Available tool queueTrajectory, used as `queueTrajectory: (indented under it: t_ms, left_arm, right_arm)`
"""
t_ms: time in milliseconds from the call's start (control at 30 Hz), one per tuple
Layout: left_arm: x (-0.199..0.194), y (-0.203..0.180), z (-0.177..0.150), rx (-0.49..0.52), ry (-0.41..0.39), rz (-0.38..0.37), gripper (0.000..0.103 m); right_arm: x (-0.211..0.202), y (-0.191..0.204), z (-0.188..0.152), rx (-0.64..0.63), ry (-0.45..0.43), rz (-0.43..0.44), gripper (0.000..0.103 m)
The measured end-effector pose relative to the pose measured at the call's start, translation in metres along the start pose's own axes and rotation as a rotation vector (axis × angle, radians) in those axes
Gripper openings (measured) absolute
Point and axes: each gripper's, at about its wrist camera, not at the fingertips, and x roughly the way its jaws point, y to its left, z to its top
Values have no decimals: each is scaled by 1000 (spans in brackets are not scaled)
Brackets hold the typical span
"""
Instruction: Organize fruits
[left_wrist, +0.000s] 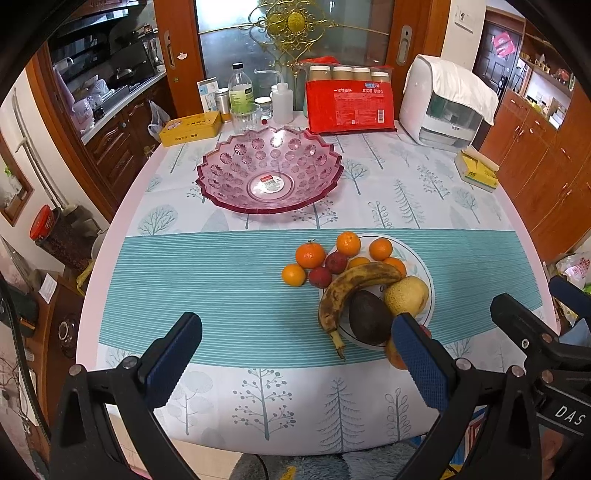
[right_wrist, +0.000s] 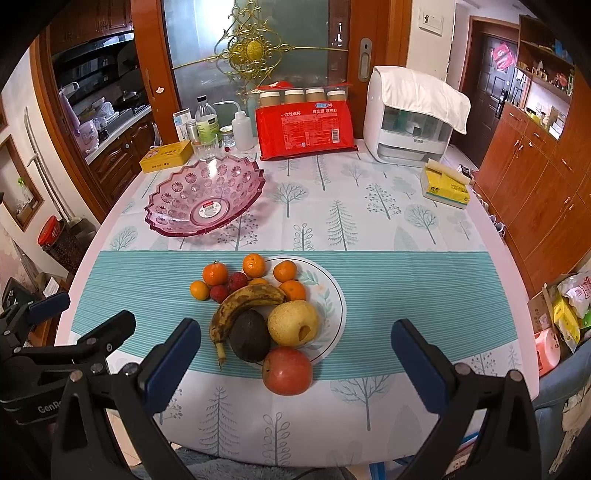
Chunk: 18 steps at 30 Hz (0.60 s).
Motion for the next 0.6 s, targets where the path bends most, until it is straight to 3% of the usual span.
queueTrajectory:
  t_ms: [600]
  left_arm:
    - [0, 9, -2, 3, 5, -12, 102]
  right_arm:
    - [1, 3, 0, 4, 2, -2, 103]
